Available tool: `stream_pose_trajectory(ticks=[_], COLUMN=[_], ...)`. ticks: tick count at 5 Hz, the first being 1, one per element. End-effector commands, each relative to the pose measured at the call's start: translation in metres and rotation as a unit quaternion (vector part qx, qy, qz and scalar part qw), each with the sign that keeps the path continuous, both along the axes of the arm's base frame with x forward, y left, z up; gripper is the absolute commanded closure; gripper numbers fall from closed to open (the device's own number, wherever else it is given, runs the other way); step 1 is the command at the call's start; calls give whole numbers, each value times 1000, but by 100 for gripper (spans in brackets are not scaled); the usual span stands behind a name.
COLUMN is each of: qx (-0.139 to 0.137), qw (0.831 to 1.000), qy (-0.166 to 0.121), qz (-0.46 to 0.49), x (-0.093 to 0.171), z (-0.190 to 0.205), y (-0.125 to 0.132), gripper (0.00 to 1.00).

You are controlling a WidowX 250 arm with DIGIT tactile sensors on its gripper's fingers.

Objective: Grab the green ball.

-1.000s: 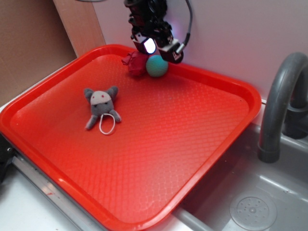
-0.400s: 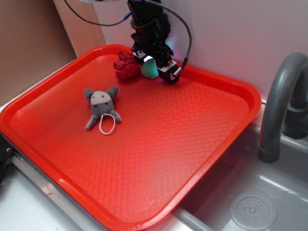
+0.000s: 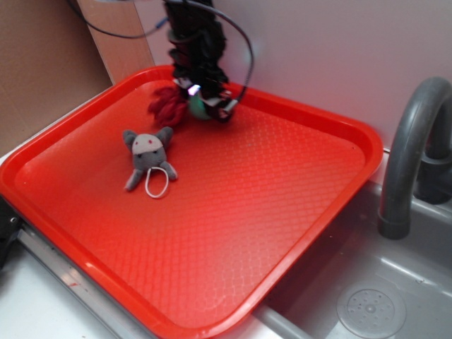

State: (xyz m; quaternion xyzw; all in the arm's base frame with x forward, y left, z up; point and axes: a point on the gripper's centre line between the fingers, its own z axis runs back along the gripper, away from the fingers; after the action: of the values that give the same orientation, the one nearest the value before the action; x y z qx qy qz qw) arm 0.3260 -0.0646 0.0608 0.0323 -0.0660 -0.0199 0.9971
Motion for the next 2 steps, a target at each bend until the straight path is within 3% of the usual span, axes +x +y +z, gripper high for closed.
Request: stream_pose_trajectory(ticks=[1,2], qx=[-32,-40], qw=[996,992], qy=[-48,-54], qz=[73,105], x=[-41,-65], z=[125,163], y=[-14,-12], gripper=[100,100])
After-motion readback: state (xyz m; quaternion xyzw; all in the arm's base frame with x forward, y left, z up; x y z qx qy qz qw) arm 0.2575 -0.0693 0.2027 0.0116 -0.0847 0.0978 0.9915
